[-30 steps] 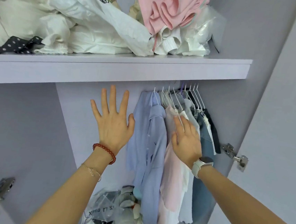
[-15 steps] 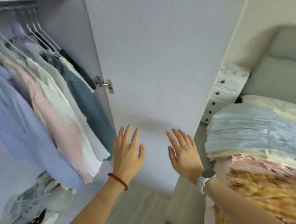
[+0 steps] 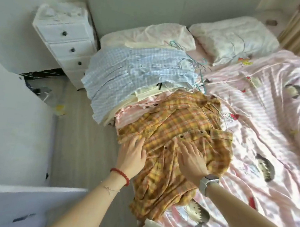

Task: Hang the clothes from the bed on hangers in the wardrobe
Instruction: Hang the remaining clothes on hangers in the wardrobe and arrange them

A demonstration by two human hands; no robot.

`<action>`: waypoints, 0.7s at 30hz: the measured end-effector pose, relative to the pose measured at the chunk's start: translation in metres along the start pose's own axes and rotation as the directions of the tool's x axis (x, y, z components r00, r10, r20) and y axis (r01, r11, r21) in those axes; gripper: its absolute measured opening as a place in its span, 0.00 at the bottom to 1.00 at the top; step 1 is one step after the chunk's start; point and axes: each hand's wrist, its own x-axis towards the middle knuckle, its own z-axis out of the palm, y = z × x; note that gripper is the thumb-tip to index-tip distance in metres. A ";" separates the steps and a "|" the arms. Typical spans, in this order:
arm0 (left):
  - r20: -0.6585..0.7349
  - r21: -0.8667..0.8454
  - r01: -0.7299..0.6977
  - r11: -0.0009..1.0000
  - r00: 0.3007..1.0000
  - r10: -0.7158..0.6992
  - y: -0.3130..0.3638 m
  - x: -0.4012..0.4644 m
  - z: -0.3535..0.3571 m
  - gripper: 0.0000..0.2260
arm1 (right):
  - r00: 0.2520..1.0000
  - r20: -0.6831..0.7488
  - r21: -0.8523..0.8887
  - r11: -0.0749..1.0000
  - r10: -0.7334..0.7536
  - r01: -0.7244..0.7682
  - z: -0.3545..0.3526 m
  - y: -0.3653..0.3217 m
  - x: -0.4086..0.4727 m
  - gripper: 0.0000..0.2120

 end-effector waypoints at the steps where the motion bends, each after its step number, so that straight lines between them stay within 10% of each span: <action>1: 0.065 0.005 -0.016 1.000 0.998 0.015 0.014 0.018 0.013 0.20 | 0.997 0.009 0.022 0.996 0.082 -0.082 0.003 0.026 0.006 0.21; 8: 0.383 0.021 -0.147 0.989 0.915 0.128 0.098 0.109 0.100 0.22 | 0.799 0.055 0.213 0.775 0.599 -0.595 0.010 0.173 0.044 0.19; 15: 0.524 0.118 -0.145 0.982 0.849 0.062 0.118 0.174 0.176 0.27 | 0.719 0.166 0.392 0.624 0.675 -0.676 0.032 0.246 0.101 0.20; 21: 0.689 0.110 -0.109 0.988 0.725 0.003 0.116 0.193 0.202 0.29 | 0.585 0.230 0.741 0.250 0.778 -0.624 0.032 0.261 0.145 0.19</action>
